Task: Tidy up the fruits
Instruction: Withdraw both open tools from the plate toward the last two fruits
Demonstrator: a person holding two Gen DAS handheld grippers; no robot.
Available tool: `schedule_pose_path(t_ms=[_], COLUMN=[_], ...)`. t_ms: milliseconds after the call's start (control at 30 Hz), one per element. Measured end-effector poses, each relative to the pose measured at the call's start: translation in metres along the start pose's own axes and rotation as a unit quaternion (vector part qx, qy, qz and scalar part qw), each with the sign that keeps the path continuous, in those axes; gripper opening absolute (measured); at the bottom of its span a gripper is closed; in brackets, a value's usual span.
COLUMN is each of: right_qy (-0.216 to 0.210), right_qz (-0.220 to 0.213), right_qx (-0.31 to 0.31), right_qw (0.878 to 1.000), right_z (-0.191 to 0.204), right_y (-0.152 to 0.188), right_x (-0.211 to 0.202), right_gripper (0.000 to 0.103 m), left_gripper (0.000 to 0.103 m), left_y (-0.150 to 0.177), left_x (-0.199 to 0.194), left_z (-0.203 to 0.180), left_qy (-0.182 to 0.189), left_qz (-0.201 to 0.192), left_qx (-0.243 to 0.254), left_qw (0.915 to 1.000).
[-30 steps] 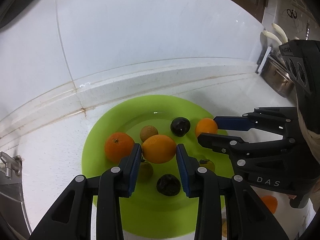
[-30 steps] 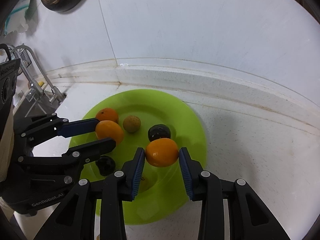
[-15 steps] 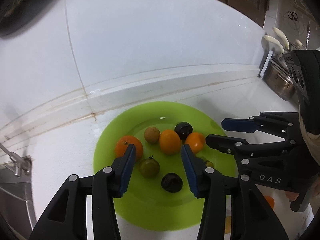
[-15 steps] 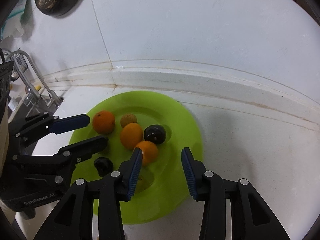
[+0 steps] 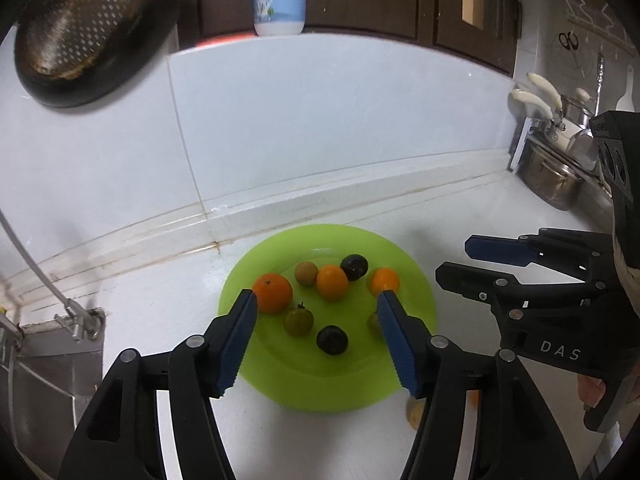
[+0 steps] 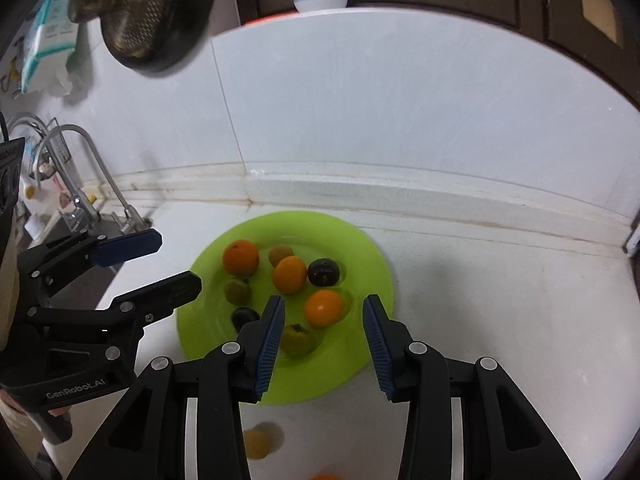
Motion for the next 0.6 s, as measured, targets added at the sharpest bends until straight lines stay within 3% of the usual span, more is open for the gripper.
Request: schedule_pose_path(t_ms=[133, 233, 400, 600], right_qy=[0.009, 0.022, 0.037, 0.041], right_qz=[-0.014, -0.025, -0.037, -0.045], right_qx=[0.003, 0.007, 0.004, 0.012], right_qw=[1.000, 0.999, 0.999, 0.998], right_z=[0.002, 0.003, 0.008, 0.012], right_y=[0.002, 0.006, 0.016, 0.029], right_x=[-0.019, -0.033, -0.055, -0.076], right_gripper=[0.042, 0.054, 0.054, 0.061], left_gripper=[0.065, 0.067, 0.071, 0.077], left_y=[0.004, 0.008, 0.017, 0.028], left_x=[-0.018, -0.030, -0.045, -0.060], left_z=[-0.005, -0.008, -0.016, -0.027], left_qy=[0.000, 0.002, 0.006, 0.013], left_qz=[-0.006, -0.009, -0.014, -0.019], left_qx=[0.003, 0.000, -0.001, 0.004], left_qw=[1.0000, 1.0000, 0.9999, 0.9997])
Point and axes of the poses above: each gripper's, at about its wrist camera, not at the fingertips, and x roughly the way its jaws point, z to its left, y to its underside, the point moved 7 cm from there along x, roughly the way its jaws point, and after that the axes turned 3 degrees about y, right-handed, at the moved point
